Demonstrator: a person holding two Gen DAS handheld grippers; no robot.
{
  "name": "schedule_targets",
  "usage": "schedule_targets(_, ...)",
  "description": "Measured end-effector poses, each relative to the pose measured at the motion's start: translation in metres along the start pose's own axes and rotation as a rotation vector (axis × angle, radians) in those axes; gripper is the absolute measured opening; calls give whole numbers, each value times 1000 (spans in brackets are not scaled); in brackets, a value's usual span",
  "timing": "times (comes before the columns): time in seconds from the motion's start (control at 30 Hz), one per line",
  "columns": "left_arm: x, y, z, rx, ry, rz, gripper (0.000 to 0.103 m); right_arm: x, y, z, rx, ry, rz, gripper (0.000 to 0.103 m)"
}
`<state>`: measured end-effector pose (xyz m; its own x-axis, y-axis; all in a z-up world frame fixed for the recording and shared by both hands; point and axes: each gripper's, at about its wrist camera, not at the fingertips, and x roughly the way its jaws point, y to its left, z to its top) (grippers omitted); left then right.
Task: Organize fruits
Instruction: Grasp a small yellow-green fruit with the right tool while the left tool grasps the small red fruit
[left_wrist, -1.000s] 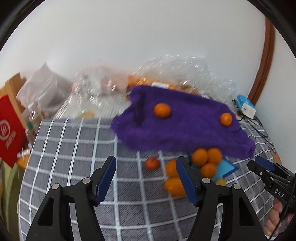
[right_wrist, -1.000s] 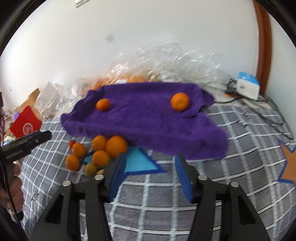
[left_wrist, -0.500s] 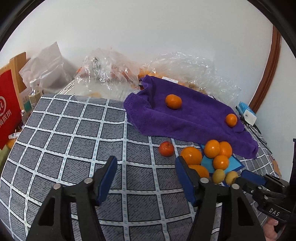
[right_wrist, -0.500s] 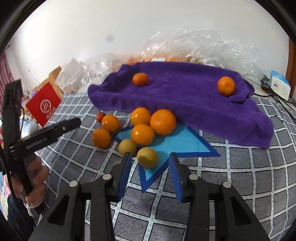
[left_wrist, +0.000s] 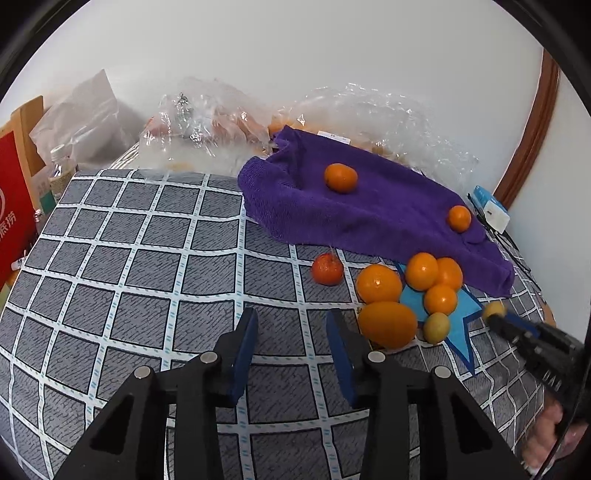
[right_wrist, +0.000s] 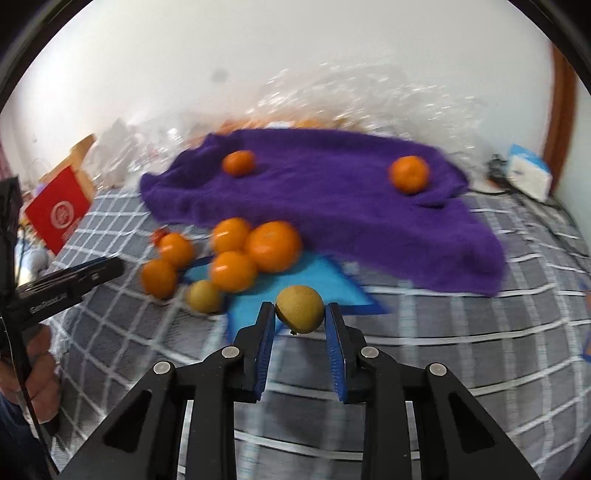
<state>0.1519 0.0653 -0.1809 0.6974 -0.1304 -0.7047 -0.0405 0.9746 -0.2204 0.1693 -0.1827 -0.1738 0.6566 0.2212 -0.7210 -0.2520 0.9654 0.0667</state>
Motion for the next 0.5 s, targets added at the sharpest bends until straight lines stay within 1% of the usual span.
schedule_targets(0.07,1,2,1,-11,8,-6,37,-5,-18,0,32,-1,-29,28)
schedule_targets(0.13,3,4,3,-25,24,-18,37,-7,-37,0,72,6,-35,28)
schedule_targets(0.2,6,5,4,-31,49,-25,42,-10,-56,0,98,3,-55,28)
schedule_targets(0.23,8,3,5,-32,68,-35,47,-11,-62,0,104,-1,-69,28)
schedule_targets(0.27,7,2,7,-31,74,-37,50,-11,-67,0,109,-1,-83,28)
schedule_targets(0.33,4,-6,14,-11,74,-21,53,-11,-78,2,127,0,-91,28)
schedule_targets(0.37,2,-11,19,14,61,-11,54,-12,-82,2,134,-2,-84,28)
schedule_targets(0.47,9,-26,32,99,68,77,54,-10,-87,6,142,-11,-70,28)
schedule_targets(0.5,11,-28,34,113,73,86,54,-10,-86,6,140,-15,-71,28)
